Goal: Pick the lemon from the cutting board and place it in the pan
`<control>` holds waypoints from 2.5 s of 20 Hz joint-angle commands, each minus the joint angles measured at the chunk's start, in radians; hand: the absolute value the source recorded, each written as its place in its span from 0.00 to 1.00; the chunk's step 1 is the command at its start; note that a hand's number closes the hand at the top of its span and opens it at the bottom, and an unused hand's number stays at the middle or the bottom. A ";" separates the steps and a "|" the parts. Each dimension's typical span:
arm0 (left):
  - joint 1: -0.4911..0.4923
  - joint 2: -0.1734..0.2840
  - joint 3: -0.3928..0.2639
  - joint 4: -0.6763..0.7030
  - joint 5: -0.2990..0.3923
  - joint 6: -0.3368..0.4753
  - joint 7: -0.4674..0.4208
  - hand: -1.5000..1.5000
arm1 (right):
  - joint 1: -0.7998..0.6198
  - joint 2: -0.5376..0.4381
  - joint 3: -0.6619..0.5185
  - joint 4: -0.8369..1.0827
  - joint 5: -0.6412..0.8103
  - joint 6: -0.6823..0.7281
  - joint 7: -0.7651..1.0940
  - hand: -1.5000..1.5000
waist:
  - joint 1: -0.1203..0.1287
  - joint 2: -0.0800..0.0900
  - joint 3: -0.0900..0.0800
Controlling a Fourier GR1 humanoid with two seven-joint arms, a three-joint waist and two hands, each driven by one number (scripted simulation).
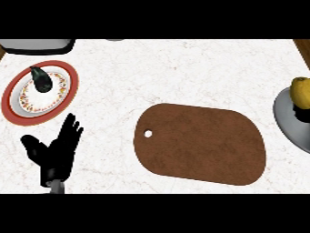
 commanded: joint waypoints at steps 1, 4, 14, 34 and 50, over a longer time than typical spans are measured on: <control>-0.037 0.007 0.006 -0.004 0.010 0.002 0.055 0.50 | -0.127 -0.041 -0.103 0.317 -0.092 -0.073 -0.193 1.00 | 0.008 0.003 0.001; 0.012 -0.049 -0.059 -0.022 -0.042 0.038 0.016 0.50 | -0.251 -0.059 -0.126 0.547 -0.085 -0.116 -0.279 1.00 | 0.021 0.005 0.001; 0.005 -0.017 -0.033 0.013 -0.019 -0.015 -0.016 0.50 | -0.391 -0.160 -0.156 1.040 -0.026 -0.091 -0.417 0.00 | 0.043 0.017 0.003; -0.008 -0.001 -0.005 -0.016 -0.012 0.001 0.013 0.50 | -0.448 -0.303 -0.592 1.241 -0.540 0.474 -0.807 0.00 | 0.006 0.007 0.004; 0.015 -0.022 0.005 0.063 -0.008 -0.022 -0.057 0.50 | -0.108 -0.354 -0.574 1.179 -0.625 0.840 -1.076 0.00 | -0.021 -0.003 0.000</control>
